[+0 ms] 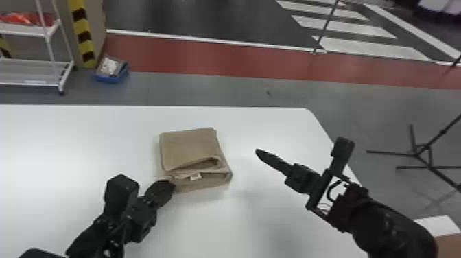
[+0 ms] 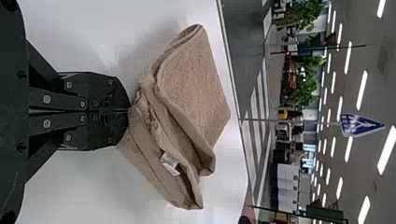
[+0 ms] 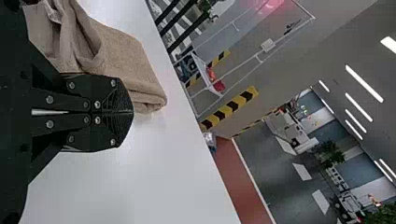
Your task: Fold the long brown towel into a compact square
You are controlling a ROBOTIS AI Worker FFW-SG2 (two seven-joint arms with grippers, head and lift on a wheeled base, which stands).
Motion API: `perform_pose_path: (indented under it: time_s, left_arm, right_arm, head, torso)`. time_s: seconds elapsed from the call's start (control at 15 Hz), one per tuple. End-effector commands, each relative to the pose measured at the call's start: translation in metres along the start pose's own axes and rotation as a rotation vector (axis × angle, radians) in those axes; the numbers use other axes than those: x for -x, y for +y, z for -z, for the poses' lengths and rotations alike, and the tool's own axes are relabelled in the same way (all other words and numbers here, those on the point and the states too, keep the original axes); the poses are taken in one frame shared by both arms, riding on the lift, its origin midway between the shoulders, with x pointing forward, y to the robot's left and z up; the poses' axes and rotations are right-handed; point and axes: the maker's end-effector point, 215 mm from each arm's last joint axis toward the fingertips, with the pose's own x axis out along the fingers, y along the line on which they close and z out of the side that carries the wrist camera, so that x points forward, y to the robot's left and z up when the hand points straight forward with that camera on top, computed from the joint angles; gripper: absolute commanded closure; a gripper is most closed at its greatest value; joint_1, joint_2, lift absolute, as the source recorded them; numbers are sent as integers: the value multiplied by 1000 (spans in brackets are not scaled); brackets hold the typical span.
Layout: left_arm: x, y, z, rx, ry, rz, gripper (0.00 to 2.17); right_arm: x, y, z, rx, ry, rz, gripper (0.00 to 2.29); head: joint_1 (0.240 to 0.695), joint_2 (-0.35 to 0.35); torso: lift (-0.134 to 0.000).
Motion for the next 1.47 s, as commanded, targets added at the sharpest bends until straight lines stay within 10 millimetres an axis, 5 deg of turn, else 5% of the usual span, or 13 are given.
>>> perform_pose_path:
  time_s: [0.0,0.13,0.4,0.67,0.8,1.0,1.2,1.4]
  left_arm:
    - [9,29,-23,-4,-57,-66,1656]
    - [21,61,-46,-20,-114,-137,1585]
    - [27,83,-56,-18,-118,-154,1585]
    - [35,113,-51,-7,-117,-204,1585]
    - [37,119,-56,2,-142,-224,1585]
    - [33,126,-55,11,-141,-234,1585]
    - [29,121,-56,18,-143,-224,1585]
    - [25,110,-55,18,-137,-212,1585]
  right_arm:
    - [-20,23,2,32,14,-34,1892]
    - [-40,40,5,88,31,-37,1892]
    - [-62,56,4,133,30,-19,1892]
    - [-112,84,42,174,99,-49,1892]
    - [-121,99,65,197,134,-77,1892]
    - [-109,103,101,208,172,-84,1892]
    - [-87,100,115,201,167,-74,1892]
    - [-74,97,106,209,130,-60,1892]
  head:
    - [695,-250]
    - [695,-200]
    - [695,-104]
    - [695,-59]
    - [695,3]
    - [695,47]
    - [695,62]
    - [695,52]
  torso:
    - [-118]
    - [-118]
    - [-118]
    - [-118]
    - [-118]
    - [-118]
    - [-118]
    - [-118]
